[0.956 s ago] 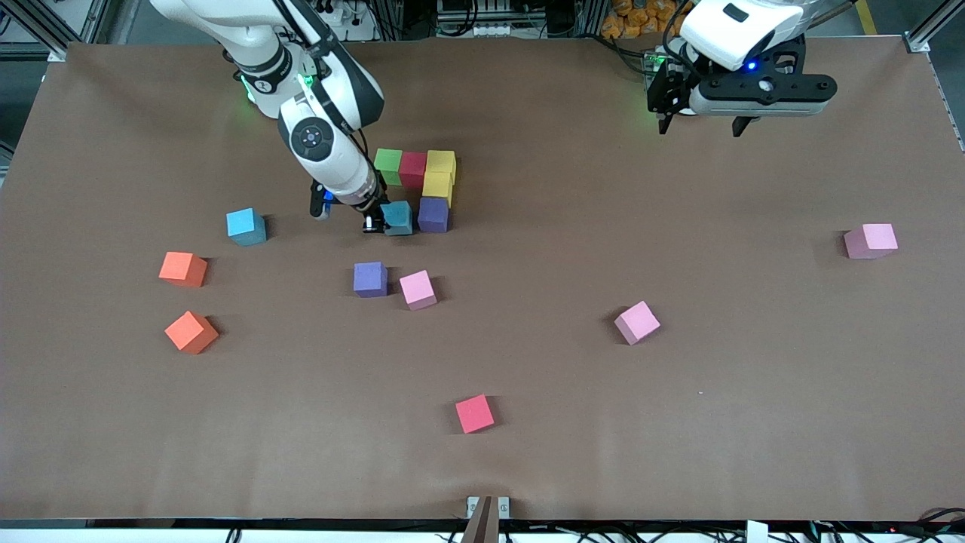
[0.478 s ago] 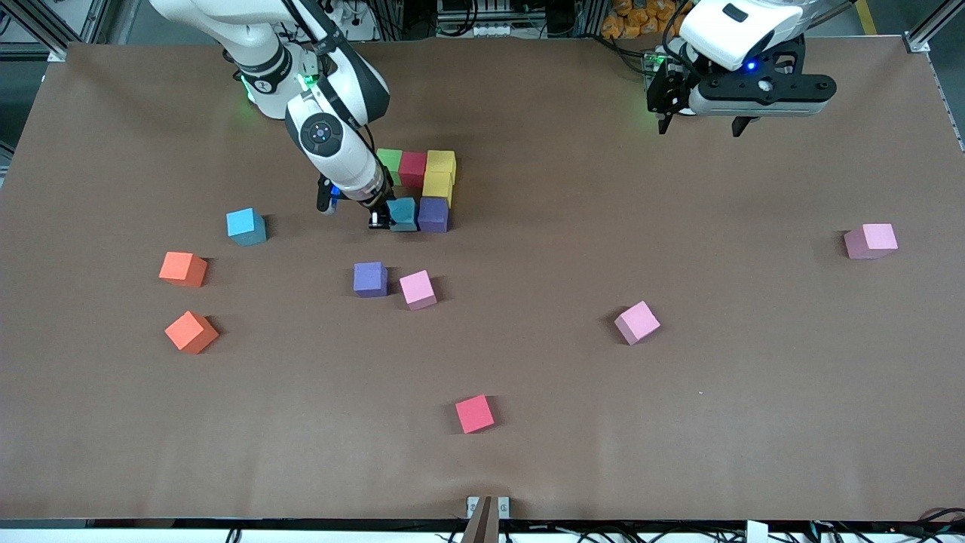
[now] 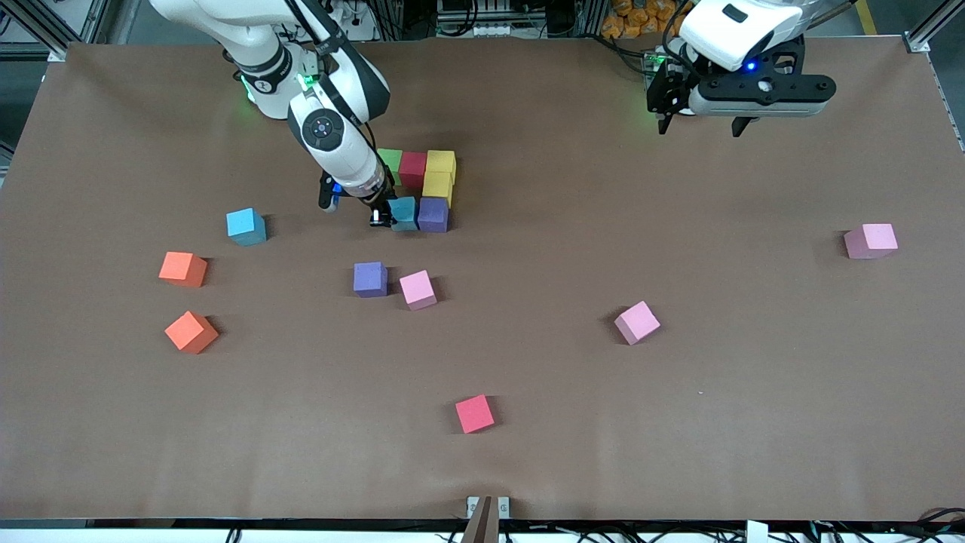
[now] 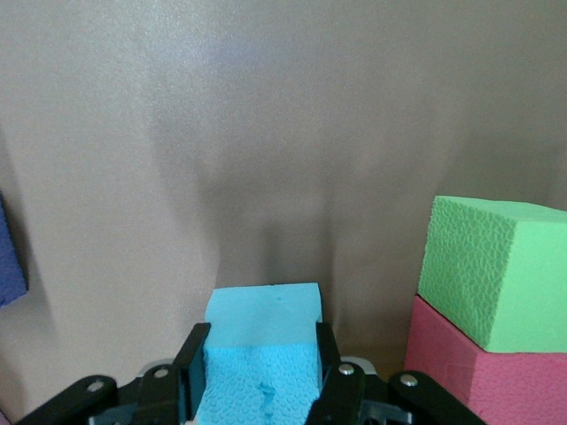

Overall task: Form number 2 with 11 blocks
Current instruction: 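Lower the cyan cube beside the purple cube with the right gripper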

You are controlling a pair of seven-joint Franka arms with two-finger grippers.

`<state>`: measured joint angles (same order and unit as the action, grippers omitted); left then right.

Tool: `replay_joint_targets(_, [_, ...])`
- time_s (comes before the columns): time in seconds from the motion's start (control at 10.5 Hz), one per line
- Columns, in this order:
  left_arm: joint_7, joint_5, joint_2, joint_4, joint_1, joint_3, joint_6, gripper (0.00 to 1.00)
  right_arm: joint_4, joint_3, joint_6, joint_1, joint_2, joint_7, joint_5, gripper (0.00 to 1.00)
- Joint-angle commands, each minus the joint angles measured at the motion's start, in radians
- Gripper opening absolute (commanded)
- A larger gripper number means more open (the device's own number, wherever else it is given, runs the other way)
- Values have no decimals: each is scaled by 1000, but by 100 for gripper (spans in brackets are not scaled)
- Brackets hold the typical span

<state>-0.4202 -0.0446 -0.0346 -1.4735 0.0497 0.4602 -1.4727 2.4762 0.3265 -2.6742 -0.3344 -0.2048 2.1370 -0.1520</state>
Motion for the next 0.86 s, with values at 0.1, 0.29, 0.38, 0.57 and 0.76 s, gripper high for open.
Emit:
replay_joint_targets(0.1, [21, 25, -13, -10, -11, 2, 3, 100, 24, 9, -47, -8, 7, 44, 6, 0])
replay_joint_targets(0.29, [15, 25, -13, -10, -10, 3, 3, 100, 24, 9, -47, -8, 7, 44, 6, 0])
replay_joint_targets(0.38, [20, 22, -11, -10, -10, 5, 3, 100, 24, 9, -47, -8, 11, 44, 6, 0])
replay_joint_targets(0.57, [20, 20, -11, -8, -10, 5, 2, 100, 24, 9, -47, -8, 13, 44, 5, 0])
replay_joint_targets(0.76, [14, 17, -7, -7, -8, 5, -23, 100, 24, 14, -47, -8, 13, 44, 6, 0])
